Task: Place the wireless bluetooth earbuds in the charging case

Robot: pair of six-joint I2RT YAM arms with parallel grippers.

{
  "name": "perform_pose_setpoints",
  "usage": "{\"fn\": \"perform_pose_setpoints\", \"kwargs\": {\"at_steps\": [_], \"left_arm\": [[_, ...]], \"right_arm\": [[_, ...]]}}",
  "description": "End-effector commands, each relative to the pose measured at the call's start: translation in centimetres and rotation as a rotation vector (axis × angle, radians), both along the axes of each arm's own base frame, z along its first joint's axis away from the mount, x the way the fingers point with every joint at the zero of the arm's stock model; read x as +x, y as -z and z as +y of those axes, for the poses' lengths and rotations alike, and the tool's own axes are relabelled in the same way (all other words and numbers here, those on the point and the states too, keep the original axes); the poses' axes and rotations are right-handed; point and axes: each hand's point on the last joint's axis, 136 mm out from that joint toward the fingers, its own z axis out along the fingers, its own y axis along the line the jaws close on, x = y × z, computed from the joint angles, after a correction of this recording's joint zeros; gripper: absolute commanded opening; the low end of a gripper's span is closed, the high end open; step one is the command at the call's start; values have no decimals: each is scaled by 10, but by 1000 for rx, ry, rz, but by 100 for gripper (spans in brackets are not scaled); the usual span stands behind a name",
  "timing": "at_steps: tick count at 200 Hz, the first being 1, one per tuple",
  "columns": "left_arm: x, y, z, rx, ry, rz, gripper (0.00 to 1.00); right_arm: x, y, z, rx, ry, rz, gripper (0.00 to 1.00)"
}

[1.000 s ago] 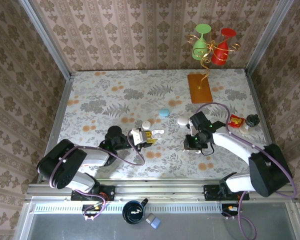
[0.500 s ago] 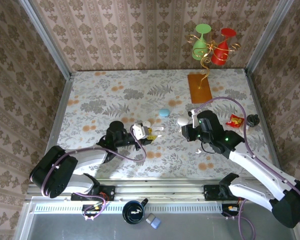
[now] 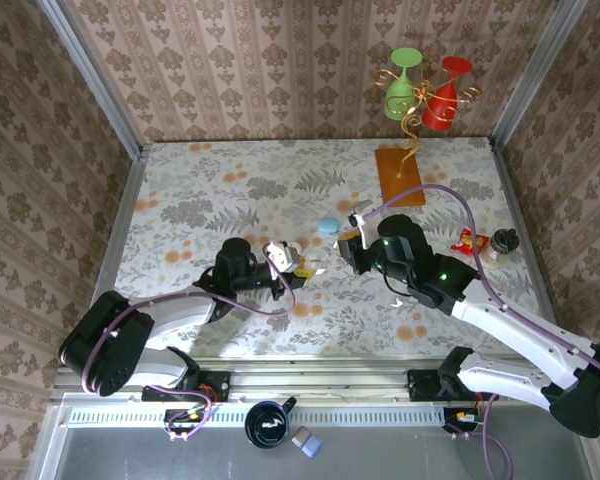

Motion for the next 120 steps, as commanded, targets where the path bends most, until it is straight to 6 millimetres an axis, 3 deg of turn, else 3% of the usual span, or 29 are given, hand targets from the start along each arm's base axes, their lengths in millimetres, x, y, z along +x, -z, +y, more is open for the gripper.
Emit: {"fn": "perform_pose_setpoints", "kwargs": {"at_steps": [1, 59, 120], "left_arm": [[3, -24, -6, -58, -6, 30, 0], [7, -29, -6, -84, -39, 62, 0], [8, -33, -6, -102, -48, 61, 0]], "right_arm": [[7, -15, 17, 5, -34, -61, 19], [6, 3, 46, -17, -104, -27, 18], [7, 22, 60, -24, -127, 11, 18]]}}
